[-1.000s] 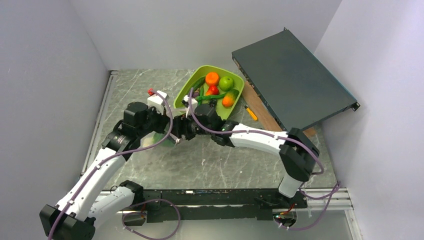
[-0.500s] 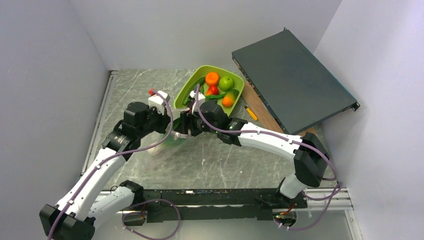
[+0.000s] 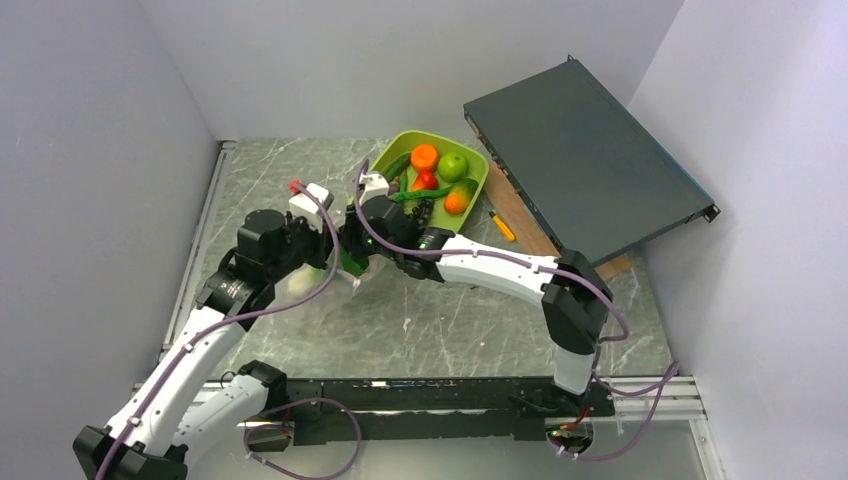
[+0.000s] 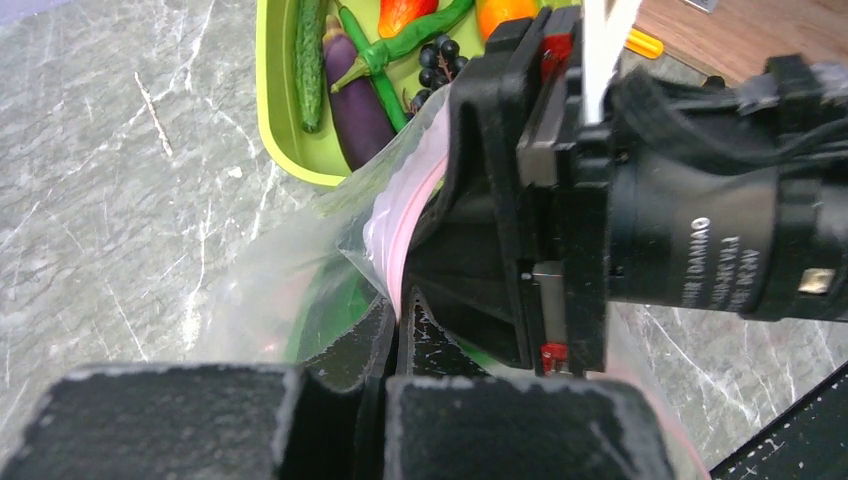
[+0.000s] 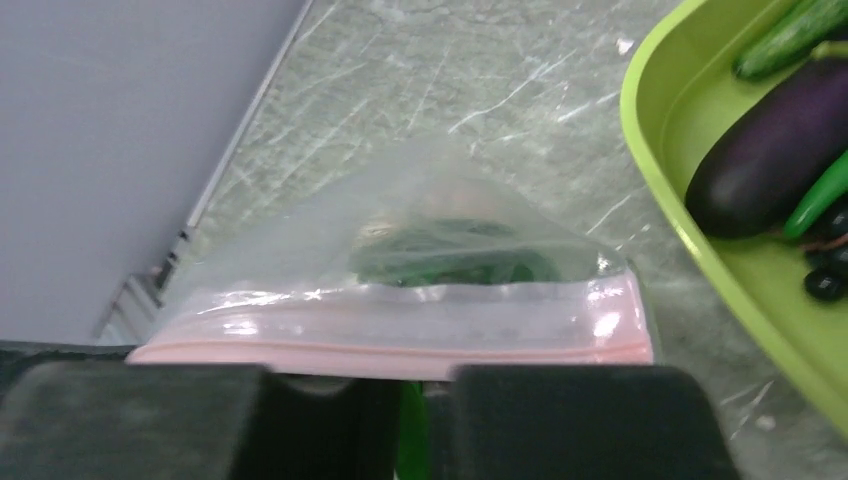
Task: Place the food in the zip-top bag and seal the zipper
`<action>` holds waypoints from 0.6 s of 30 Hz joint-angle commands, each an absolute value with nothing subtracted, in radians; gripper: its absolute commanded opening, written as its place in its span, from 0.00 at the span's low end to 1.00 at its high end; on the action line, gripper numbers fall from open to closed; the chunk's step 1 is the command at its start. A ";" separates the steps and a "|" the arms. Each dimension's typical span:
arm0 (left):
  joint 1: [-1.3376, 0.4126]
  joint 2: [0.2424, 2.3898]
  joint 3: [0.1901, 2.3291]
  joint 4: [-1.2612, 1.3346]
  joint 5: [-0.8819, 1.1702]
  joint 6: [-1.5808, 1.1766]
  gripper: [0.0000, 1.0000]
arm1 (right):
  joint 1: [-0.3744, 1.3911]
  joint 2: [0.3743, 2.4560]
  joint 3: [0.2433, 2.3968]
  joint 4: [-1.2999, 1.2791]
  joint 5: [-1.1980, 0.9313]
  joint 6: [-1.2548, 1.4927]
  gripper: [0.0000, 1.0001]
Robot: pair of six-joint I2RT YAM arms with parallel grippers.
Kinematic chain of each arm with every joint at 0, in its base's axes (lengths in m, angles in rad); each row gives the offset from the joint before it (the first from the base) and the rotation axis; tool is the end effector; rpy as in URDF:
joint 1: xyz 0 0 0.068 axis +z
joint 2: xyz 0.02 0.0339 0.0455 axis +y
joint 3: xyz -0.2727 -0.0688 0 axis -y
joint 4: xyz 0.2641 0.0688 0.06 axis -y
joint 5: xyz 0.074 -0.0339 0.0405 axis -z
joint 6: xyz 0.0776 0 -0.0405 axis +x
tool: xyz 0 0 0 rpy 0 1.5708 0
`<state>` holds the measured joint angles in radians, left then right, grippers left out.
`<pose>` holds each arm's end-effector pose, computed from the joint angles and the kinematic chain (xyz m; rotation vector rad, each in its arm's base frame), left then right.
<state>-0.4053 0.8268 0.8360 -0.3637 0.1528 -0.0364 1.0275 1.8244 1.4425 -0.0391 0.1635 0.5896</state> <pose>0.2161 -0.1056 0.3243 0.4583 1.8915 -0.4415 0.2658 0.4157 0.2732 -0.3461 2.0671 0.8624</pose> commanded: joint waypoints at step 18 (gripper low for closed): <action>-0.415 0.607 0.773 -0.264 -0.213 -0.027 0.00 | 0.966 1.456 1.333 -0.041 -0.066 0.562 0.67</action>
